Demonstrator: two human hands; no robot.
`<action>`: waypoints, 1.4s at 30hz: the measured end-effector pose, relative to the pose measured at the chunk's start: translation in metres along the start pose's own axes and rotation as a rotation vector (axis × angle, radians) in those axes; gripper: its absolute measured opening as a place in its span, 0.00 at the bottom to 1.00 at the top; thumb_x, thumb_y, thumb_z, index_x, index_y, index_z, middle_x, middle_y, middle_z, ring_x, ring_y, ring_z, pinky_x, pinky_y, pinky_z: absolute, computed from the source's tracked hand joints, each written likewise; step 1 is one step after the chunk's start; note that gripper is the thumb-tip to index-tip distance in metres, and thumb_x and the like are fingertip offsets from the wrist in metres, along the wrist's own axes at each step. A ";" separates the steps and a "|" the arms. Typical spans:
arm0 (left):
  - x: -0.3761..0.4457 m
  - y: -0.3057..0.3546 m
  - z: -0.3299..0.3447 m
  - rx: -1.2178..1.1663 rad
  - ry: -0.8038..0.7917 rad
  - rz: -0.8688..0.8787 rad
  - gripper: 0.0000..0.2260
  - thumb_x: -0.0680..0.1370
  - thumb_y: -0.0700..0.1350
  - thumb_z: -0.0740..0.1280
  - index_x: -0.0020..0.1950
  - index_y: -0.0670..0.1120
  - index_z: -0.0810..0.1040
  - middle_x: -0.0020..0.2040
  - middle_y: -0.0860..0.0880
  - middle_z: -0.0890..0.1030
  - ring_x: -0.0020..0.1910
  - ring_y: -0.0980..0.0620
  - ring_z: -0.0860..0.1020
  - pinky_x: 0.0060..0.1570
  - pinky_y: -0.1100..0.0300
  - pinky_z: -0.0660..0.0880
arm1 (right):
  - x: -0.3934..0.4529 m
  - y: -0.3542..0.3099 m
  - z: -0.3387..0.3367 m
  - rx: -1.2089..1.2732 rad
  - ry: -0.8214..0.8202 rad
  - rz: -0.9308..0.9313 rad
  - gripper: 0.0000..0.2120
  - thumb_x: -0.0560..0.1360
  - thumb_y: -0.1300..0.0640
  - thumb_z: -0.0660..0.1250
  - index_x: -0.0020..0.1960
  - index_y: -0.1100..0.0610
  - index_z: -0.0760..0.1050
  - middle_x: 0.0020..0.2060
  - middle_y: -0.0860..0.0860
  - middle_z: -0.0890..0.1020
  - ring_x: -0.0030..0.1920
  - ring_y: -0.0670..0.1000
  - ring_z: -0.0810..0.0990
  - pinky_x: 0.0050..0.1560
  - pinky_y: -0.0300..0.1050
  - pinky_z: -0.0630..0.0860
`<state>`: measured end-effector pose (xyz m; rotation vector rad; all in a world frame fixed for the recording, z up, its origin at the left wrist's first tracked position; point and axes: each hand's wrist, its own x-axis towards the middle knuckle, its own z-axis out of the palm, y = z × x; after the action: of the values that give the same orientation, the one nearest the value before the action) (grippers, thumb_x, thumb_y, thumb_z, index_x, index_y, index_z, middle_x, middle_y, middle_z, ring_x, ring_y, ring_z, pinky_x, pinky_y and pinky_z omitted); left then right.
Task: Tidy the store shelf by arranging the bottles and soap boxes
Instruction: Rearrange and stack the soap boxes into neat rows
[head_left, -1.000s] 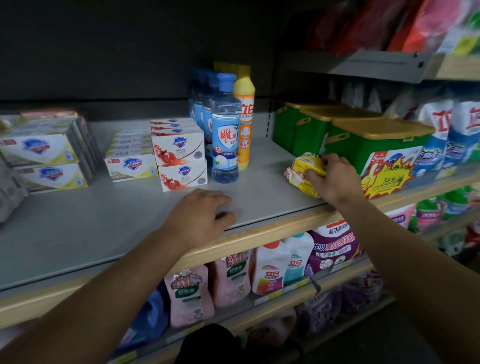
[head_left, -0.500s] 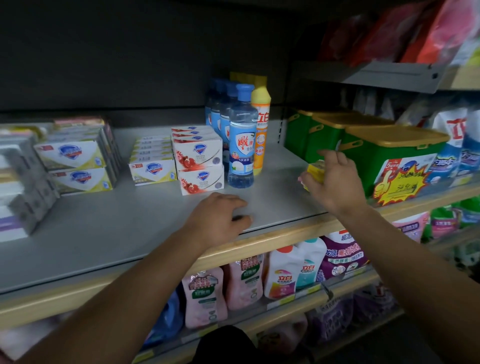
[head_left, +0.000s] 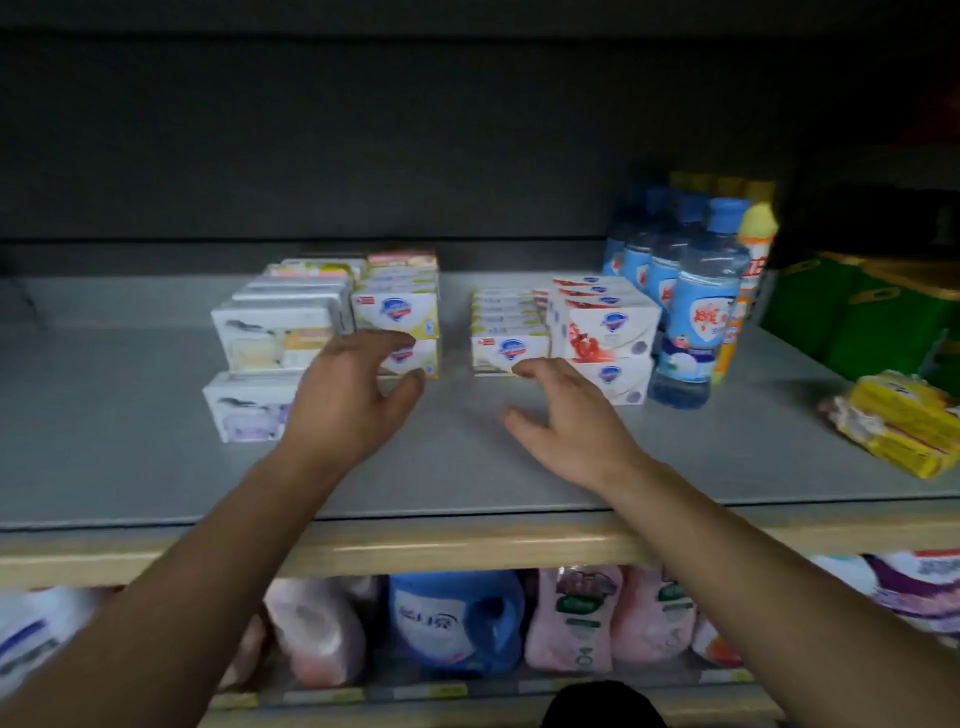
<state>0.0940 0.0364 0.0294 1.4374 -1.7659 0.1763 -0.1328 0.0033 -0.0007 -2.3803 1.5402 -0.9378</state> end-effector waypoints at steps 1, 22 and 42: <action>0.000 -0.014 -0.010 0.034 0.029 -0.002 0.16 0.72 0.48 0.67 0.56 0.43 0.83 0.54 0.44 0.84 0.54 0.44 0.79 0.55 0.58 0.71 | 0.007 -0.007 0.010 0.000 -0.014 -0.005 0.26 0.75 0.47 0.67 0.71 0.53 0.69 0.67 0.52 0.73 0.67 0.53 0.71 0.62 0.41 0.64; -0.015 -0.101 -0.009 0.136 0.114 -0.087 0.13 0.69 0.49 0.68 0.48 0.43 0.82 0.47 0.45 0.81 0.46 0.39 0.76 0.50 0.50 0.74 | 0.149 -0.061 0.068 -0.400 0.187 -0.093 0.30 0.74 0.49 0.71 0.73 0.56 0.67 0.69 0.51 0.68 0.66 0.57 0.67 0.63 0.53 0.70; -0.023 -0.052 -0.001 -0.003 0.026 0.146 0.20 0.75 0.53 0.63 0.62 0.44 0.78 0.55 0.45 0.82 0.54 0.42 0.77 0.54 0.52 0.74 | 0.006 -0.039 0.036 0.463 0.062 0.101 0.24 0.71 0.61 0.75 0.64 0.49 0.75 0.58 0.47 0.78 0.55 0.35 0.76 0.56 0.30 0.72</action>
<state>0.1393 0.0371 -0.0045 1.2987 -1.8489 0.2674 -0.0807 0.0089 -0.0094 -1.9502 1.2746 -1.2009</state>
